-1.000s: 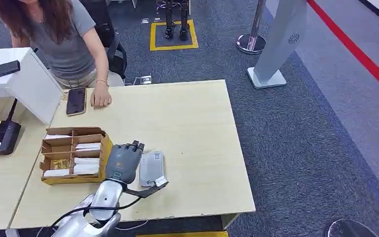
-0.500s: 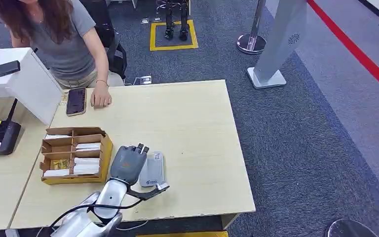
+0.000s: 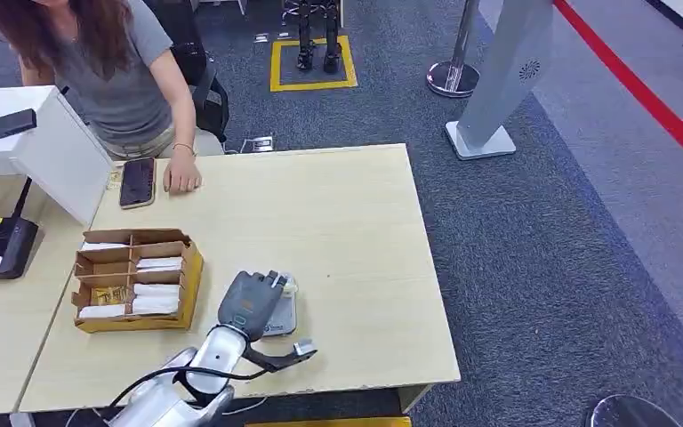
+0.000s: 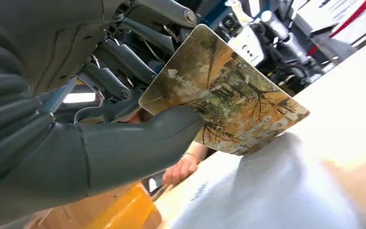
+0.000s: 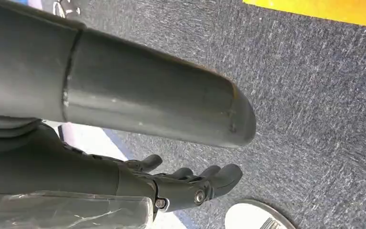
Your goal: Pass the card to the sensor for recognition and then transmit it.
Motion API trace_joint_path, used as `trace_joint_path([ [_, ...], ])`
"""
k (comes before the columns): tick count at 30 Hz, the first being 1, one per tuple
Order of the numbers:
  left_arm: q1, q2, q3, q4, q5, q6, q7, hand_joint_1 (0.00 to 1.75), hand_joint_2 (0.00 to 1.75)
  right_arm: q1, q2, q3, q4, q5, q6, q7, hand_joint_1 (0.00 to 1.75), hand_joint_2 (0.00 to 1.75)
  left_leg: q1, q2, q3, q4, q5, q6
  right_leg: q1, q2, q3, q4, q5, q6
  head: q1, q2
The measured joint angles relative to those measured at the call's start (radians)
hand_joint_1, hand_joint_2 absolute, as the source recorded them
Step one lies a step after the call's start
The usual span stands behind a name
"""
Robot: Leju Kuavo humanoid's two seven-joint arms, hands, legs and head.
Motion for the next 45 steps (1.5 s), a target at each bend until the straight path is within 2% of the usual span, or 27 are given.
trace_joint_path([
  [5,-0.001,-0.021,0.000,0.007,0.000,0.001,-0.004,1.75,1.75,0.000,0.000,-0.003,0.000,-0.001,0.000,-0.005,0.00,0.00,0.000,0.000,0.000,0.000,0.000,0.000,0.000,0.000,0.000,0.000,0.000,0.000,0.000,0.000],
  [11,-0.007,-0.024,0.000,0.008,0.000,0.007,0.013,1.75,1.75,0.001,0.000,-0.008,0.000,-0.001,0.000,-0.004,0.00,0.00,0.000,0.000,0.000,0.000,0.000,0.000,0.000,0.000,0.000,0.000,0.000,0.000,0.000,0.000],
  [16,-0.021,-0.015,0.000,-0.003,0.000,0.006,0.081,1.75,1.75,0.003,0.000,-0.012,0.000,0.000,0.000,-0.004,0.00,0.00,0.000,0.000,0.000,0.000,0.000,0.000,0.000,0.000,0.000,0.000,0.000,0.000,0.000,0.000],
  [20,-0.045,0.025,0.014,-0.074,0.000,0.009,0.155,1.75,1.75,0.007,0.000,-0.014,0.000,0.002,0.003,-0.004,0.00,0.00,0.000,0.000,0.000,0.000,0.000,0.000,0.000,0.000,0.000,0.000,0.000,0.000,0.000,0.000],
  [27,-0.055,0.077,0.113,-0.212,0.000,0.014,0.145,1.75,1.75,0.007,0.000,-0.014,0.000,0.002,0.005,-0.003,0.00,0.00,0.000,0.000,0.000,0.000,0.000,0.000,0.000,0.000,0.000,0.001,0.000,0.000,0.000,0.000],
  [38,-0.054,0.096,0.137,-0.259,0.000,0.014,0.144,1.75,1.75,0.007,0.000,-0.014,0.000,0.002,0.005,-0.003,0.00,0.00,0.000,0.000,0.000,0.000,0.000,0.000,0.000,0.000,0.000,0.001,0.000,0.000,0.000,0.000],
  [39,-0.054,0.096,0.137,-0.261,0.000,0.016,0.139,1.75,1.75,0.007,0.000,-0.014,0.000,0.002,0.005,-0.003,0.00,0.00,0.000,0.000,0.000,0.000,0.000,0.000,0.000,0.000,0.000,0.001,0.000,0.000,0.000,0.000],
  [41,-0.033,0.082,0.168,-0.278,0.000,0.055,0.062,1.75,1.75,0.007,0.000,-0.014,0.000,0.003,0.010,-0.003,0.00,0.00,0.000,0.000,0.000,0.000,0.000,0.000,0.000,0.000,0.000,0.001,0.000,0.000,0.000,0.000],
  [43,0.011,0.028,0.291,-0.325,0.087,0.081,-0.099,1.75,1.75,0.009,0.000,-0.014,0.000,0.002,0.014,0.002,0.00,0.00,0.000,0.000,-0.001,0.000,0.000,0.000,0.000,0.000,0.000,0.000,0.000,0.000,0.000,0.000],
  [45,0.037,-0.035,0.463,-0.379,0.268,0.060,-0.243,1.75,1.75,0.010,0.000,-0.016,0.000,0.002,0.015,0.003,0.00,0.00,0.000,0.003,-0.001,0.000,0.000,0.000,0.000,0.003,-0.001,0.000,0.000,0.000,0.000,0.000],
])
